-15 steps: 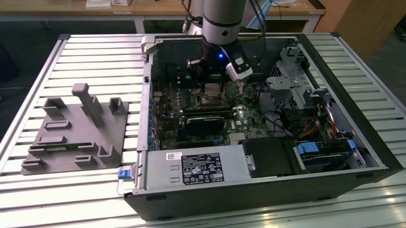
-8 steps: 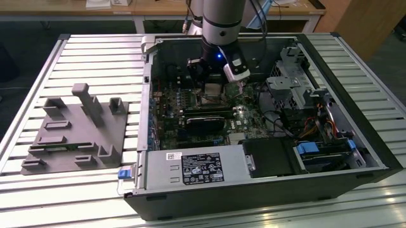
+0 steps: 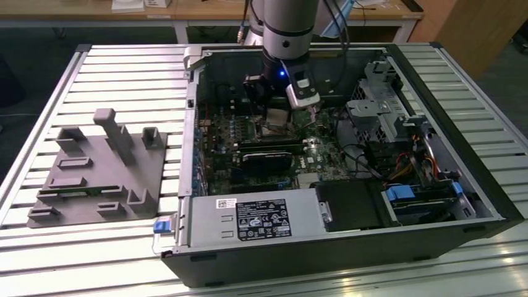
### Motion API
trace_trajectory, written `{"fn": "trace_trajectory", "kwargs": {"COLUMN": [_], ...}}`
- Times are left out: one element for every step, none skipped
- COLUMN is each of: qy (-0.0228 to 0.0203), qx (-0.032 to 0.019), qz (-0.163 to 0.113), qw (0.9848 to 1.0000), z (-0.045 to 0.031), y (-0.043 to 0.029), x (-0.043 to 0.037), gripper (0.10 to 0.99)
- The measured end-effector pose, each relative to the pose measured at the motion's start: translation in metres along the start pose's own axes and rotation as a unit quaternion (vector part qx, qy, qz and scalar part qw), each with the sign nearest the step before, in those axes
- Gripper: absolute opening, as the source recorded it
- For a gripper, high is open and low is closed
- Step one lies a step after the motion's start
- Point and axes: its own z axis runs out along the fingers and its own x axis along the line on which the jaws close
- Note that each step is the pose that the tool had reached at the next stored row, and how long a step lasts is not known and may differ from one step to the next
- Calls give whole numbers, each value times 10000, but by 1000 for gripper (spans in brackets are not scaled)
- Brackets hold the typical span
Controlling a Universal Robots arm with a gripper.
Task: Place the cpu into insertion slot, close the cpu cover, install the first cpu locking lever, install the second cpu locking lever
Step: 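Place the cpu into insertion slot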
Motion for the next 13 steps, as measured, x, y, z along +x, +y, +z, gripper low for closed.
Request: {"fn": "trace_trajectory", "kwargs": {"qy": [-7,-14,-22,-29,-36,-43,-49,-54,-60,-65,-71,-77,-82], "qx": [0,0,0,0,0,1,2,4,4,4,4,5,5], "qz": [75,152,227,297,366,429,493,551,608,667,725,783,840], "qw": [10000,9999,9997,9996,9993,9991,9988,9985,9981,9978,9973,9969,9964], "z": [1,1,2,3,4,4,4,4,4,5,6,6,6], "y": [0,0,0,0,0,0,0,0,0,0,0,0,0], "x": [0,0,0,0,0,0,0,0,0,0,0,0,0], "gripper": [537,537,537,537,537,537,537,537,537,537,537,537,537]}}
